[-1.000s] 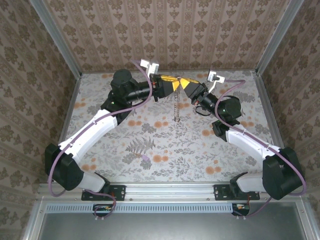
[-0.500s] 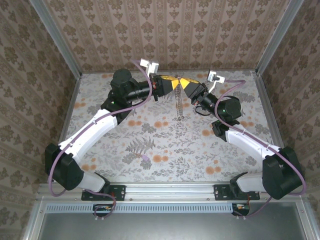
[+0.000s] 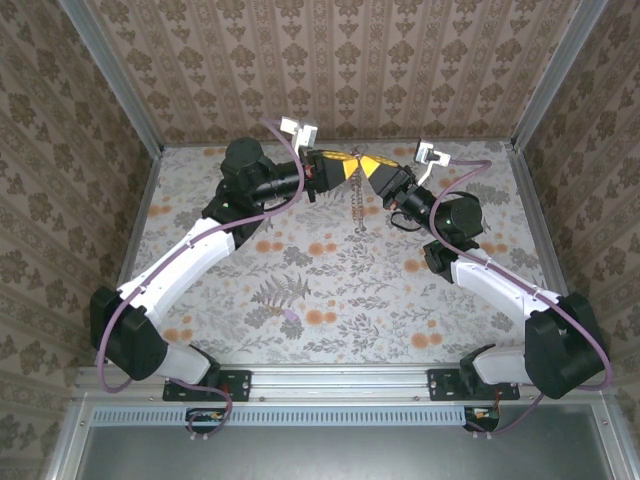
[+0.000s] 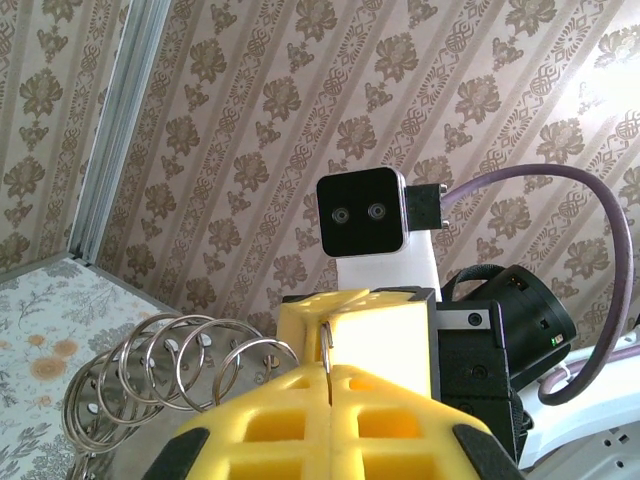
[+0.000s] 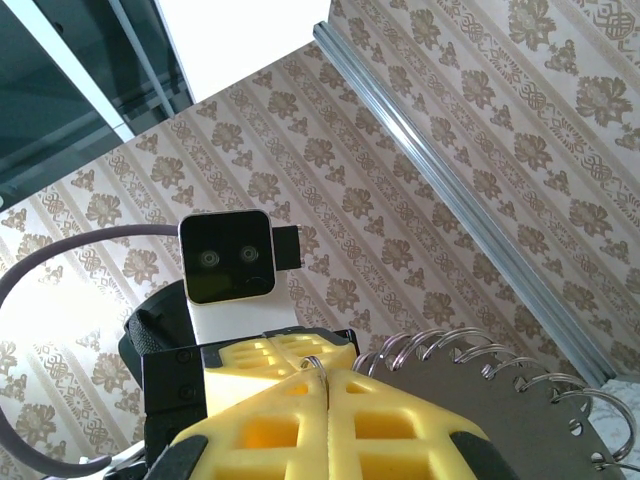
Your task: Put the keys on the keyring
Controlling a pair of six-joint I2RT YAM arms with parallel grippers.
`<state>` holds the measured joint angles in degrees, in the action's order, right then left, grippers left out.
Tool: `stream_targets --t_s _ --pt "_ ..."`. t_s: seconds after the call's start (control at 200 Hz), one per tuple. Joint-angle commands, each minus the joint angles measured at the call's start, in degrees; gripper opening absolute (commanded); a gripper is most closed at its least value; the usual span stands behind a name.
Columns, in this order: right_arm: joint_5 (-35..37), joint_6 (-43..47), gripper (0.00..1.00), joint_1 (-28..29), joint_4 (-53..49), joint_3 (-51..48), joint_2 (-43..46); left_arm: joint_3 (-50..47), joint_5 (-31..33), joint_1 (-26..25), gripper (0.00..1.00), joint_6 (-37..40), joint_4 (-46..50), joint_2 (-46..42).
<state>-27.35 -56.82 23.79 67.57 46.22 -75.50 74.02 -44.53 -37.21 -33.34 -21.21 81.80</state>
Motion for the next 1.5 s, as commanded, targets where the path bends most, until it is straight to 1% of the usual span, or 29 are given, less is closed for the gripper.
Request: stream_targets --t_s 0.0,0.085,0.095,0.14,0.2,0.26,0.315,0.405,0.485,0.64,0.775,0.95,1.085,1.22,1.34,1.495 --pt "-0.42 -0.14 0.0 0.38 1.39 0.58 -0.32 2.01 -2.6 -1.3 0.0 0.73 -3.05 0.79" --pt "-0.75 0.26 0.0 0.31 -0.48 0.78 0.41 2.01 -2.66 -1.26 0.0 1.58 -2.3 0.66" --pt "-0.81 0.42 0.02 0.3 -0.85 0.82 0.5 2.05 -2.79 -1.28 0.0 1.76 -2.09 0.71" --pt "-0.86 1.12 0.18 0.02 -3.47 0.85 1.5 2.23 -2.97 -1.19 0.0 2.72 -0.78 0.64" --pt "-1.12 2.32 0.32 -0.79 -6.94 0.58 3.52 2.53 -3.52 -1.12 0.0 4.51 1.47 0.21" --pt "-1.71 3.46 0.41 -2.16 -11.0 0.3 5.97 2.69 -4.04 -0.94 0.0 6.24 3.72 -0.21" --pt "-2.43 4.59 0.45 -3.61 -14.92 -0.02 8.35 2.96 -4.88 -0.61 0.0 8.12 6.52 -0.77" --pt "-3.86 6.64 0.46 -5.72 -21.41 -0.18 12.06 3.91 -6.18 -0.02 0.0 12.44 11.66 -1.63" --pt "-5.38 8.13 0.46 -7.43 -26.88 -0.21 14.53 5.16 -8.66 0.68 0.0 15.9 16.37 -1.91" --pt "-8.9 10.89 0.47 -8.78 -34.57 0.0 17.47 9.32 -12.37 1.61 0.0 23.58 27.17 -1.26" --pt "-12.66 12.41 0.47 -8.94 -37.5 0.39 18.02 13.02 -14.04 1.79 0.0 30.31 37.32 -0.14" --pt "-18.97 12.78 0.46 -8.94 -37.3 1.28 16.54 16.48 -16.15 1.9 0.0 36.12 46.13 1.68" --pt "-22.34 12.86 0.44 -8.68 -36.28 2.03 15.76 18.31 -17.47 1.97 0.0 38.79 50.27 2.9" --pt "-24.68 13.74 0.41 -7.74 -36.87 3.15 14.88 18.98 -17.68 1.96 0.0 39.62 51.78 3.37" --pt "-25.44 15.23 0.39 -6.64 -38.3 3.83 14.7 19.05 -17.5 1.97 0.0 39.84 52.0 3.36" --pt "-25.49 16.73 0.39 -5.56 -40.1 4.41 14.36 18.99 -17.43 1.97 0.0 39.84 52.24 3.3"
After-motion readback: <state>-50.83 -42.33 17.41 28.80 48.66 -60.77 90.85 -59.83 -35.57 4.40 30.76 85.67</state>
